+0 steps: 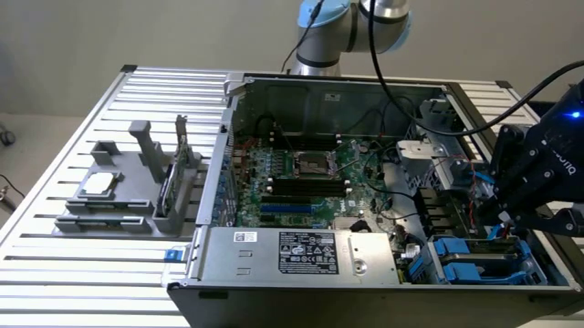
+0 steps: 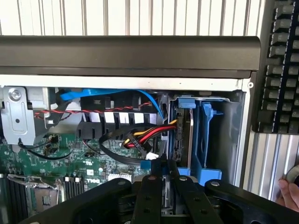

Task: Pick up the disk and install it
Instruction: 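Insert the second disk wire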

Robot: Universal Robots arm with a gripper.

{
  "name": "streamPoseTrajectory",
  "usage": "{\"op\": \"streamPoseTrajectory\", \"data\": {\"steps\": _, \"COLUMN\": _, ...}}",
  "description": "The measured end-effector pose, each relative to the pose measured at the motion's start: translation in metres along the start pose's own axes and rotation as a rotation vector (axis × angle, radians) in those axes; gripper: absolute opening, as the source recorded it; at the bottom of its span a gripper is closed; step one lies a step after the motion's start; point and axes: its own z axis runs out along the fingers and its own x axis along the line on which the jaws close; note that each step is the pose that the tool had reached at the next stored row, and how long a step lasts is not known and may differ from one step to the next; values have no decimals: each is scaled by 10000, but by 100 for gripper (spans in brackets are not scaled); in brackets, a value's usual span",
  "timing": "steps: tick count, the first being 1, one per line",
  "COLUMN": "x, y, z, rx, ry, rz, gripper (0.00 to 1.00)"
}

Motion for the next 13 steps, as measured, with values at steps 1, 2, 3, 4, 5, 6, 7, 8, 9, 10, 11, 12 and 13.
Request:
{"op": "streamPoseTrajectory", "data": {"steps": 1, "x": -15, "y": 0, "z": 3, "rx": -6, "ry": 44, "rz": -3, "gripper": 16}}
{"op": "streamPoseTrajectory", "data": {"steps": 2, "x": -30, "y": 0, "z": 7, "rx": -13, "ry": 86, "rz": -6, "gripper": 16}}
{"op": "streamPoseTrajectory", "data": {"steps": 3, "x": -41, "y": 1, "z": 10, "rx": -25, "ry": 115, "rz": -8, "gripper": 16}}
{"op": "streamPoseTrajectory", "data": {"steps": 4, "x": -52, "y": 1, "z": 13, "rx": -42, "ry": 140, "rz": -10, "gripper": 16}}
{"op": "streamPoseTrajectory", "data": {"steps": 5, "x": -64, "y": 1, "z": 17, "rx": -62, "ry": 164, "rz": -13, "gripper": 16}}
{"op": "streamPoseTrajectory", "data": {"steps": 6, "x": -74, "y": 1, "z": 20, "rx": -83, "ry": 180, "rz": -16, "gripper": 16}}
{"op": "streamPoseTrajectory", "data": {"steps": 7, "x": -85, "y": 1, "z": 24, "rx": -106, "ry": 195, "rz": -18, "gripper": 16}}
{"op": "streamPoseTrajectory", "data": {"steps": 8, "x": -97, "y": 2, "z": 29, "rx": -132, "ry": 213, "rz": -20, "gripper": 16}}
{"op": "streamPoseTrajectory", "data": {"steps": 9, "x": -107, "y": 2, "z": 37, "rx": -160, "ry": 225, "rz": -23, "gripper": 16}}
{"op": "streamPoseTrajectory", "data": {"steps": 10, "x": -115, "y": 3, "z": 47, "rx": -191, "ry": 235, "rz": -27, "gripper": 16}}
{"op": "streamPoseTrajectory", "data": {"steps": 11, "x": -123, "y": 4, "z": 59, "rx": -224, "ry": 246, "rz": -31, "gripper": 16}}
{"op": "streamPoseTrajectory", "data": {"steps": 12, "x": -130, "y": 5, "z": 70, "rx": -255, "ry": 251, "rz": -34, "gripper": 16}}
{"op": "streamPoseTrajectory", "data": {"steps": 13, "x": -136, "y": 7, "z": 83, "rx": -285, "ry": 256, "rz": -37, "gripper": 16}}
